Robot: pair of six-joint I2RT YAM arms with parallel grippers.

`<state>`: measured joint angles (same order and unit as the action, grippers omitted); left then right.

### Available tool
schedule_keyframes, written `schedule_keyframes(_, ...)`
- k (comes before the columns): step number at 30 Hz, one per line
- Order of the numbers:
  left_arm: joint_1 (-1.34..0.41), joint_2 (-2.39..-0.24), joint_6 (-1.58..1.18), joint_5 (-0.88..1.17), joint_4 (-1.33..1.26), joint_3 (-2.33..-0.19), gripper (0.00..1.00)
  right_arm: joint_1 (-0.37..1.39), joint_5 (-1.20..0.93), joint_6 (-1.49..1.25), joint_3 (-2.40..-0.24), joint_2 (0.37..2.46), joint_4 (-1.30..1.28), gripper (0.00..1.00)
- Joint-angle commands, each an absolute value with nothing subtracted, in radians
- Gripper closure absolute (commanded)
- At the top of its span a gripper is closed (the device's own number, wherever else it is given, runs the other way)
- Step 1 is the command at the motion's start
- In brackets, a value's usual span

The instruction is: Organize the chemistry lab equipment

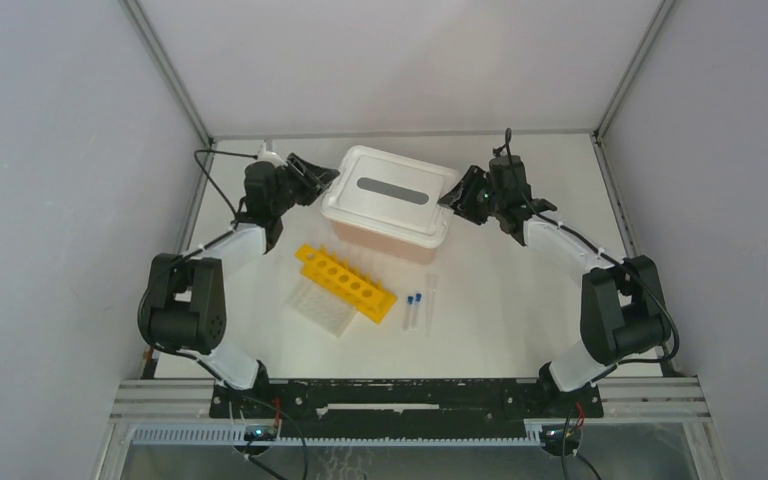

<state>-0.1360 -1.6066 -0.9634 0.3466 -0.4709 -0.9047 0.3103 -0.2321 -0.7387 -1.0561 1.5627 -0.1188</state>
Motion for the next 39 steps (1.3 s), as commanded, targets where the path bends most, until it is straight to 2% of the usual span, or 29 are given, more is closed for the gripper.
schedule_keyframes(1, -0.168, -1.613, -0.816, 0.348, -0.299, -1.020, 0.52, 0.323, -0.226, -0.718, -1.116, 1.568, -0.111, 0.46)
schedule_keyframes(14, -0.229, -1.652, -0.620, 0.182, 0.041, -1.203, 0.52, 0.327, -0.225, -0.713, -1.121, 1.570, -0.118, 0.47)
schedule_keyframes(29, -0.245, -1.735, -0.614, 0.133, 0.108, -1.228, 0.52, 0.298, -0.243, -0.695, -1.131, 1.572, -0.135, 0.47)
schedule_keyframes(35, -0.245, -1.683, -0.632, 0.073, 0.127, -1.215, 0.52, 0.277, -0.247, -0.675, -1.156, 1.611, -0.153, 0.60)
schedule_keyframes(39, -0.242, -1.641, -0.636, 0.035, 0.145, -1.215, 0.52, 0.253, -0.251, -0.666, -1.181, 1.647, -0.156, 0.64)
